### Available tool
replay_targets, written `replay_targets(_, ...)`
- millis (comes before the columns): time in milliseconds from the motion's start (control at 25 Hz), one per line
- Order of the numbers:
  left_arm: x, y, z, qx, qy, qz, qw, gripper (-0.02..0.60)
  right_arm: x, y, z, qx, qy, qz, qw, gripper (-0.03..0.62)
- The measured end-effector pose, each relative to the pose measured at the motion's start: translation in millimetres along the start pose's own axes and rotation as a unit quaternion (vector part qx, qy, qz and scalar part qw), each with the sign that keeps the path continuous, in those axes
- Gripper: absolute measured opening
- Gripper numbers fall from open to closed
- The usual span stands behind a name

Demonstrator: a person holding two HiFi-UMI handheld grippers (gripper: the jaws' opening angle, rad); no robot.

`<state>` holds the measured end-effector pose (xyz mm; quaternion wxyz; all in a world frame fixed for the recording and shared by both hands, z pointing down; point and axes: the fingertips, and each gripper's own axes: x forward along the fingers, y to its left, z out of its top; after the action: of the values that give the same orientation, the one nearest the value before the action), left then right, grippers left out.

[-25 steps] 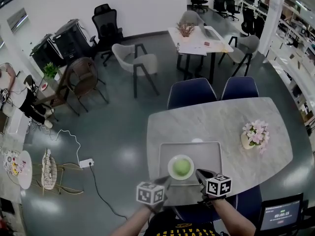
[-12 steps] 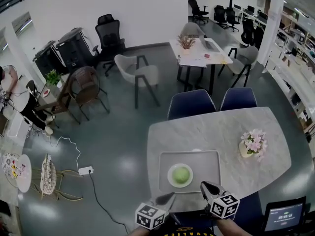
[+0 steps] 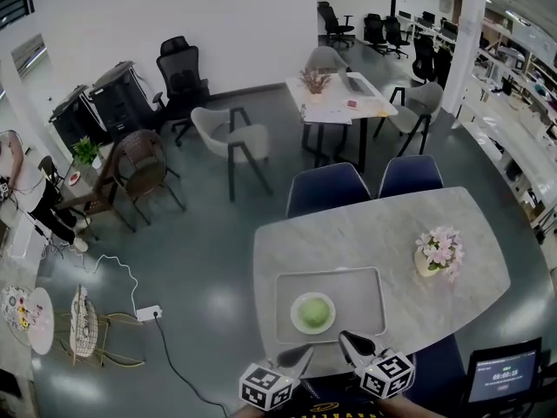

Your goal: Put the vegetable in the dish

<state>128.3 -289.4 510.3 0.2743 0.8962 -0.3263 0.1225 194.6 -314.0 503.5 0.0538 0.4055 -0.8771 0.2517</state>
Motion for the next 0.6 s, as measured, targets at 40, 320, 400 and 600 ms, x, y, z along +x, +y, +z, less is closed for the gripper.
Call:
replay_targets(40, -1.6, -3.0, 2.0, 0.0, -0.007, -0.005, 1.0, 0.001, -1.6, 3.4, 0.4, -0.003, -0.001, 0.001, 1.0, 0.006)
replay_targets(320, -9.8, -10.3, 13.3, 0.006, -0.027, -0.023, 0.9994, 0.0, -1.6, 22.8, 3.9, -0.026, 0.003, 0.011, 1.0, 0.006)
replay_targets(400, -8.2, -9.2, 13.5, 0.007, -0.025, -0.021, 0.9994, 0.0, -1.4, 24.1, 6.5, -0.032, 0.0, 0.013, 0.999, 0.006)
replay_targets(600, -6.5, -11.0, 11.5, 0.005, -0.021, -0.018, 0.9996, 0.002, -5.0, 23.7, 8.5, -0.036, -0.003, 0.012, 0.999, 0.006)
